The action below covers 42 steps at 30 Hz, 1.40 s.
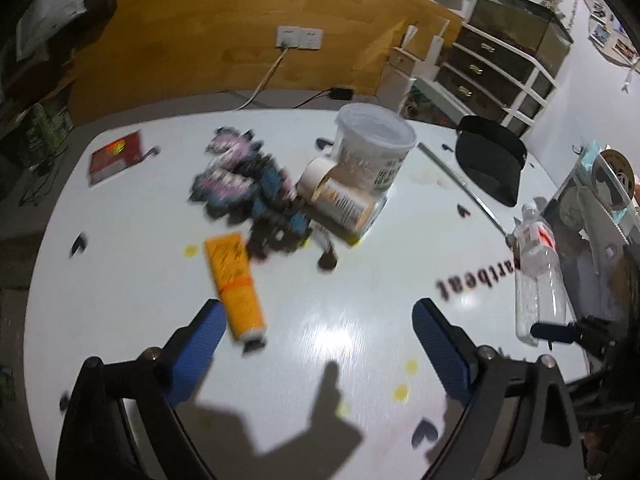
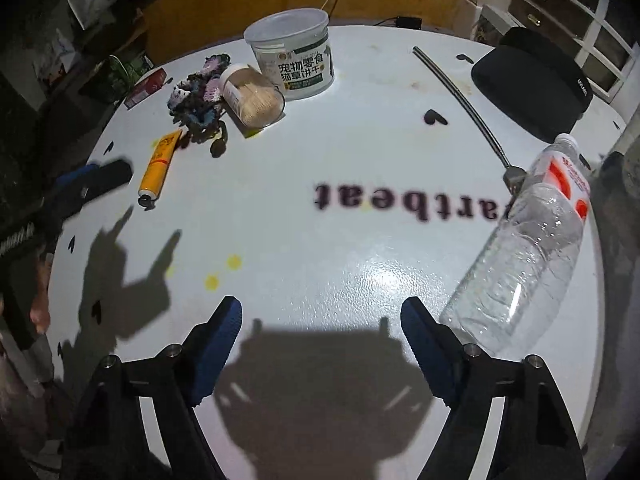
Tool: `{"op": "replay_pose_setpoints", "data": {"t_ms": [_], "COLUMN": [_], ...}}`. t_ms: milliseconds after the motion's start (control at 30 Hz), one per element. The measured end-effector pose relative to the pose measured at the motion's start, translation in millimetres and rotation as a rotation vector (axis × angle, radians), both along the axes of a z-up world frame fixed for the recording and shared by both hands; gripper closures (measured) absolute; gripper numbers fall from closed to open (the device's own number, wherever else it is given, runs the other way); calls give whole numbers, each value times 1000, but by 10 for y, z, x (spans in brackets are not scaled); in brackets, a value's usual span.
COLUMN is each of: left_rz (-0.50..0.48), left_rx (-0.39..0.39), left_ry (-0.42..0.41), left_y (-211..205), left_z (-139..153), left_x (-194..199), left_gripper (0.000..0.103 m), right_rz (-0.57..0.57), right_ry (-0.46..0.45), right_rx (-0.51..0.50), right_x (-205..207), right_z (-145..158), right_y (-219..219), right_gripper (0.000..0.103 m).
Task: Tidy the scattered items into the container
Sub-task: 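Move the left gripper toward the white-capped toothpick jar on the table, then grasp the white-capped toothpick jar with the left gripper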
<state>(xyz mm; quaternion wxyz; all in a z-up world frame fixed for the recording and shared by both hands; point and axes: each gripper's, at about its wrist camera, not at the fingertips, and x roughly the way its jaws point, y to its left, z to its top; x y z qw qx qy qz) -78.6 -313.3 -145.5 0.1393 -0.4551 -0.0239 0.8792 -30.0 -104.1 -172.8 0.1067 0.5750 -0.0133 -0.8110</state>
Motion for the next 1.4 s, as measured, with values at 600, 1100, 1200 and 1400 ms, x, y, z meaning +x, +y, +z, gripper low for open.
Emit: {"op": "replay_pose_setpoints", "data": {"t_ms": [600, 1100, 1200, 1400], "left_rz": [-195, -421, -446, -500], "left_rx": [81, 149, 160, 151], "left_ry": [-58, -152, -173, -215], "left_y": [356, 799, 898, 1073], "left_z": [-374, -547, -587, -633], "left_x": [-1601, -798, -496, 94], "left_gripper": [38, 48, 47, 47], "right_rz": [-126, -138, -147, -165], "right_ry": [-92, -114, -116, -118], "right_rx": [-29, -38, -34, -29], "right_x": [-126, -125, -59, 107], "right_z": [-222, -273, -255, -224], "right_y": [320, 335, 375, 496], "right_gripper": [21, 21, 21, 21]}}
